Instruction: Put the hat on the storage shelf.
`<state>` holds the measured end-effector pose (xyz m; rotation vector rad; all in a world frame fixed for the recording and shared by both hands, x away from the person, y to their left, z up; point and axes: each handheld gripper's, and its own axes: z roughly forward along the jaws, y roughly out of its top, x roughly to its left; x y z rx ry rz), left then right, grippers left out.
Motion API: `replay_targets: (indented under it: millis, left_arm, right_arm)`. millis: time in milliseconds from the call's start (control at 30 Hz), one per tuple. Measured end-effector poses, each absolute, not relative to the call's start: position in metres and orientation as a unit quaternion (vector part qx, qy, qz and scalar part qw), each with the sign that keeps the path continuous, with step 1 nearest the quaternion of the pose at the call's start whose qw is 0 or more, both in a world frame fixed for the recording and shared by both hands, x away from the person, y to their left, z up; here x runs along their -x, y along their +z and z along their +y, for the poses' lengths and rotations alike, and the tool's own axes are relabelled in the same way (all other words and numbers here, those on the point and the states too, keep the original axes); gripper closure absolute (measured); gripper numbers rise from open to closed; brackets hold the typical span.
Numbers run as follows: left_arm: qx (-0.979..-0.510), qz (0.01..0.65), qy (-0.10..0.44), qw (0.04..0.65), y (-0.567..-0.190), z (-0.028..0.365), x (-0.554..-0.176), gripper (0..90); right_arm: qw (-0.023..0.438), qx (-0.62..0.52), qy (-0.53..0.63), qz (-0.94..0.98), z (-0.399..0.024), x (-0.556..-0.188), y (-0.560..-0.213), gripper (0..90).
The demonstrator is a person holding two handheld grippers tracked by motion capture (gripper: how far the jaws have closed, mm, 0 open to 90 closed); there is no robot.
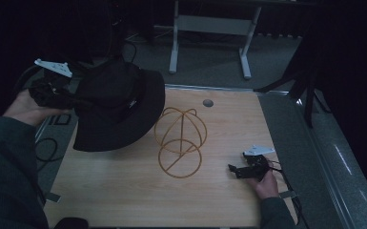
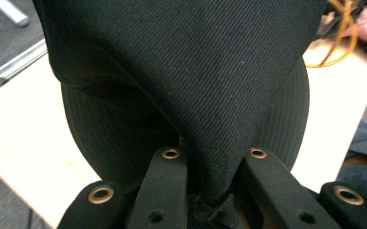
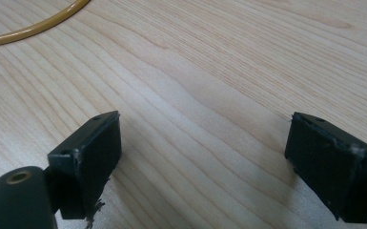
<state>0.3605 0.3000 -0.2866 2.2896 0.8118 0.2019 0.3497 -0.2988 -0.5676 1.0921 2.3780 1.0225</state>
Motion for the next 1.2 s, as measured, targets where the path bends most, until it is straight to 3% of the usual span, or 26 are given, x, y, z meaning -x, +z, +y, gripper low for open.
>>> replay_targets:
  millis: [1200]
  left_arm:
    - [-0.904,0.226,0.072,0.357,-0.247,0.267,-0.343,85.9]
  right_arm:
    - [0.165,-0.383,0.359,0.835,-0.299,-0.350,-0.568,11.9]
